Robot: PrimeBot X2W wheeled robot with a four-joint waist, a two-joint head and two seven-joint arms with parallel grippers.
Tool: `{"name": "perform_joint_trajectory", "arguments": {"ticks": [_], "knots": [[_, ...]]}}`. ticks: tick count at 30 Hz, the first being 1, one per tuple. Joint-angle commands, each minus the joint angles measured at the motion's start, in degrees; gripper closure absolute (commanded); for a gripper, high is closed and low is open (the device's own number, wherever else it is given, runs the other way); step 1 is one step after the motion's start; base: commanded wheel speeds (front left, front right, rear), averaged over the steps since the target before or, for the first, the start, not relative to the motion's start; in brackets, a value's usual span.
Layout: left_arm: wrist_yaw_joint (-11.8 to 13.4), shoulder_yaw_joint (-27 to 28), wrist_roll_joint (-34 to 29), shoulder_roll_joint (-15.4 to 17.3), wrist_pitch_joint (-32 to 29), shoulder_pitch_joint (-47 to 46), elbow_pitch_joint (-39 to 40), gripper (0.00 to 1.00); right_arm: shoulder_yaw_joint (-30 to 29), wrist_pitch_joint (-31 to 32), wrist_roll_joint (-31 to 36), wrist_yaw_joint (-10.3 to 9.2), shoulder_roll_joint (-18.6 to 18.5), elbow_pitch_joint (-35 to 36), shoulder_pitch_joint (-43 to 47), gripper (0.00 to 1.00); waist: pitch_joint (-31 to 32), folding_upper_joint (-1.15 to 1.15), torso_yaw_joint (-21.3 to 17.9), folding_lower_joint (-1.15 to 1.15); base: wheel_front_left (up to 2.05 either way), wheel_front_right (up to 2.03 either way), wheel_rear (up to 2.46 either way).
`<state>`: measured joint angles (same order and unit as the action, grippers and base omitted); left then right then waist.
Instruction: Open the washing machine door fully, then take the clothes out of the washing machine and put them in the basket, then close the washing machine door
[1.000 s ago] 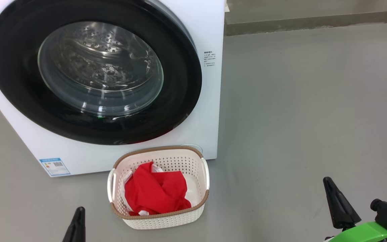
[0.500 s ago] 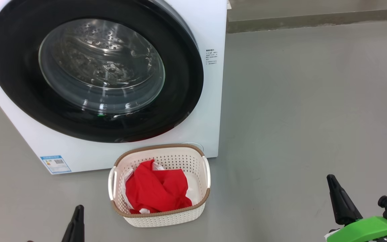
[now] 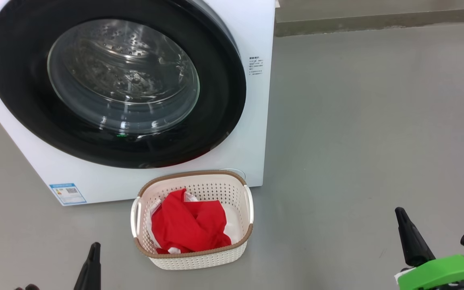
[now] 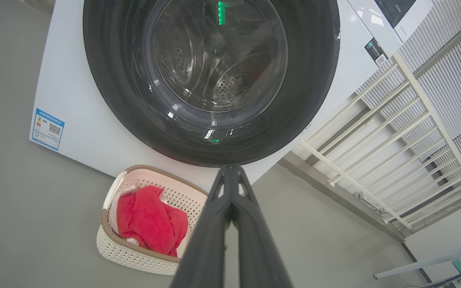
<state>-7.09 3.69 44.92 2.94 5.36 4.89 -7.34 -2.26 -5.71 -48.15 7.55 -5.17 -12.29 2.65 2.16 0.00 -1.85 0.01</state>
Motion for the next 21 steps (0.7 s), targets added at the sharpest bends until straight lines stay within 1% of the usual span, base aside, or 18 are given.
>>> {"name": "perform_joint_trajectory", "arguments": {"ticks": [1,21], "knots": [[-0.18,1.22,1.98,0.43,-0.39,-2.85,1.00,1.00,-0.09,0.46,-1.98,-0.03,-0.49,1.24,-3.31,1.00,-0.06,0.00,0.05,0.00,0.00,0.00,0.00],[-0.24,1.68,14.33,0.30,-3.53,-5.10,-1.11,1.00,-1.24,3.67,-13.46,-0.04,0.26,0.42,-4.82,1.00,-0.68,0.00,0.54,0.00,0.00,0.00,0.00]]}}
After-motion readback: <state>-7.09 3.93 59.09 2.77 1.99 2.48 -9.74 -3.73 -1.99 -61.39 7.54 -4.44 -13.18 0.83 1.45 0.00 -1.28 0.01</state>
